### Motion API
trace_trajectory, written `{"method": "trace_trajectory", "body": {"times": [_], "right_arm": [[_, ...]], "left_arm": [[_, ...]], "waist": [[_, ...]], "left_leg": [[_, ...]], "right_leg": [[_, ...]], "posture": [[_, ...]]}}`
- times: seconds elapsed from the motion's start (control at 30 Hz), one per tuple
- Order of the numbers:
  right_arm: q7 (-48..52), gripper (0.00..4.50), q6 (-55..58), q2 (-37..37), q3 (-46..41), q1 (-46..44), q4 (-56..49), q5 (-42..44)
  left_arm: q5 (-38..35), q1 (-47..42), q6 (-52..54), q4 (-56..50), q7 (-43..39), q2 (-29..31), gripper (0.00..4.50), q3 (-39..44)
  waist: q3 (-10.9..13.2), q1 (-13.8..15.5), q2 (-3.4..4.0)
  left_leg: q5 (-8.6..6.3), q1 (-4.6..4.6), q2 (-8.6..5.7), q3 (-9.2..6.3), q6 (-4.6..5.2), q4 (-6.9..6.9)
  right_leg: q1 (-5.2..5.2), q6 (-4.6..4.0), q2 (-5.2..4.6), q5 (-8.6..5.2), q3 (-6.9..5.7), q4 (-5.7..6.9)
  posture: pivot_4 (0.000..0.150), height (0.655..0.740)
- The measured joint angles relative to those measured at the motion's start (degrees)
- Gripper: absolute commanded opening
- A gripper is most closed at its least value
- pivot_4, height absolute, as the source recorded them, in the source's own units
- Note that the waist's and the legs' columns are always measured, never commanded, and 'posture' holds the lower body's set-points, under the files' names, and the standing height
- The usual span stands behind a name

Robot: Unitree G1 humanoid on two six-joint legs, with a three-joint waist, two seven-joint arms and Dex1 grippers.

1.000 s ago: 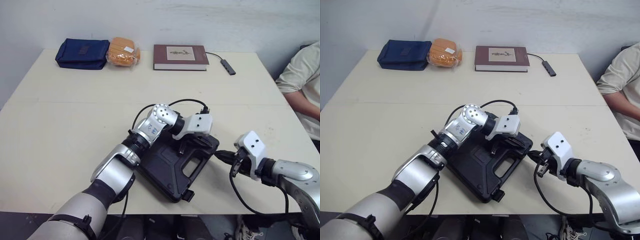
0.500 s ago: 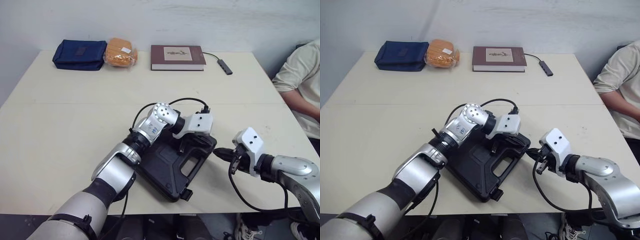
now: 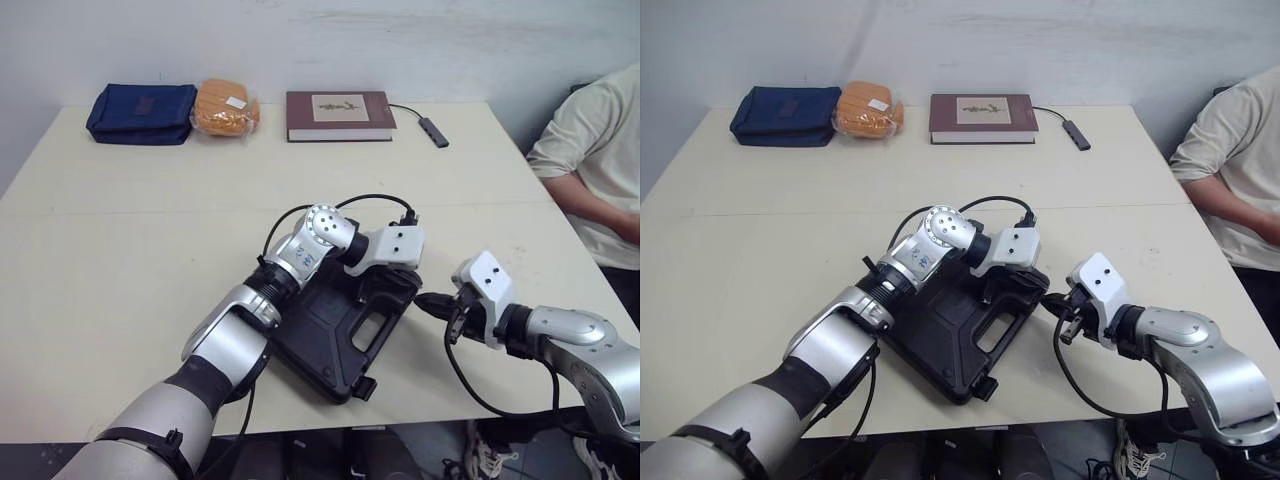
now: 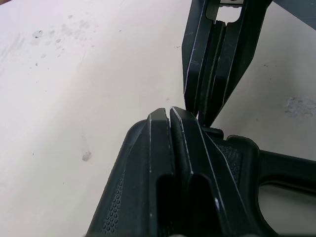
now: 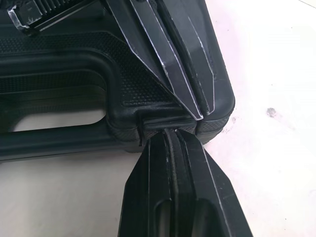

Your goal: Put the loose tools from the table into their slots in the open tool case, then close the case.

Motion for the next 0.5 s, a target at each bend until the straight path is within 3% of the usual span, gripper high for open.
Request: {"method": "trace_trajectory", "body": {"times": [0.17, 0.3, 0.5], "right_arm": [[2.8, 0.0, -1.3, -4.2, -2.9, 5.3, -2.4, 0.3], [4.4, 0.0, -1.6, -6.4, -8.7, 10.0, -2.8, 0.6], [7.0, 0.0, -1.8, -6.6, -14.6, 15.6, -5.1, 3.1]], "left_arm": [[-0.8, 1.0, 1.3, -1.7, -0.9, 1.1, 0.07, 1.7], [-4.4, 3.2, 7.9, -6.0, -4.8, 6.6, 0.07, 6.0], [-10.8, 8.1, 20.1, -20.8, -14.7, 15.4, 0.07, 8.0]], "waist": [[0.0, 0.4, 0.06], [0.1, 0.4, 0.3], [0.5, 1.6, 0.78]], "left_leg": [[-0.01, -0.05, -0.02, -0.01, 0.01, 0.0], [-0.01, -0.09, -0.02, -0.01, 0.0, 0.0], [0.21, -0.32, -0.07, -0.01, -0.36, 0.0]], "right_leg": [[0.0, 0.0, -0.03, 0.0, 0.0, -0.04], [-0.06, 0.0, -0.02, 0.0, 0.0, -0.02], [-0.23, 0.0, -0.01, 0.0, -0.03, -0.03]], "posture": [[0.15, 0.74], [0.15, 0.74], [0.15, 0.74]]}}
